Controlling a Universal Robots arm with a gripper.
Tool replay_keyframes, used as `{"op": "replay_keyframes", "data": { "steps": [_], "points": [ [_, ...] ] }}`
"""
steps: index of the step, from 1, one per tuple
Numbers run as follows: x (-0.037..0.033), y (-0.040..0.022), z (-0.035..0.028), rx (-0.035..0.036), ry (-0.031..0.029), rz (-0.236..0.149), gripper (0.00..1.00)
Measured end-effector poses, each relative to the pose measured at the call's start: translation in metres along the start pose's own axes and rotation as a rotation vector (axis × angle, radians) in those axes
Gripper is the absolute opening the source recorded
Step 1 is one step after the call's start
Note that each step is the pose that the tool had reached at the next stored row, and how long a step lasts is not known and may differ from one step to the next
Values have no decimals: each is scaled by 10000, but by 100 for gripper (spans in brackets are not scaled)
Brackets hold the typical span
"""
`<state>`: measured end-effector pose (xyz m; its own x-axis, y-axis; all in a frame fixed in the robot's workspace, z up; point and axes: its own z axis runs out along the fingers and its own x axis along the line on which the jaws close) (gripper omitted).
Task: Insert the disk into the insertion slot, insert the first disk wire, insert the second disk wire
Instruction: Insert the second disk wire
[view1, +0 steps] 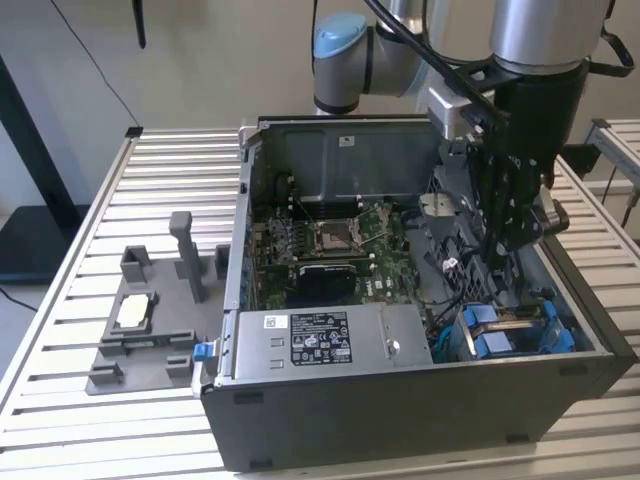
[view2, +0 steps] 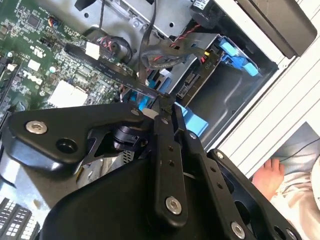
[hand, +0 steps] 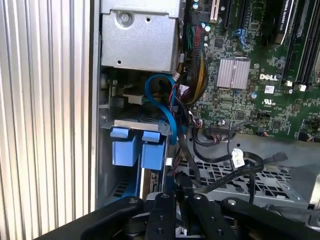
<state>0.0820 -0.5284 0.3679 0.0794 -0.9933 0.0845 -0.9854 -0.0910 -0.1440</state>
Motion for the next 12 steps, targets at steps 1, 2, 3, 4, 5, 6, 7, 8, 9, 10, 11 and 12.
{"op": "replay_keyframes", "data": {
  "steps": [1, 2, 3, 4, 5, 6, 7, 8, 9, 10, 11, 12],
  "points": [
    [15, -7, 7, -16, -62, 9, 16],
    [33, -15, 14, -25, -138, 19, 16],
    [48, -23, 20, -30, -211, 28, 16],
    [66, -29, 28, -32, -298, 41, 16],
    [84, -34, 35, -35, -385, 53, 16],
    [103, -38, 41, -41, -470, 65, 16],
    [121, -41, 46, -50, -545, 75, 16],
    [143, -43, 53, -66, -611, 84, 16],
    [165, -44, 59, -85, -665, 90, 16],
    [189, -46, 67, -107, -721, 98, 16],
    [212, -48, 74, -132, -772, 104, 16],
    [234, -53, 82, -160, -818, 108, 16]
  ]
}}
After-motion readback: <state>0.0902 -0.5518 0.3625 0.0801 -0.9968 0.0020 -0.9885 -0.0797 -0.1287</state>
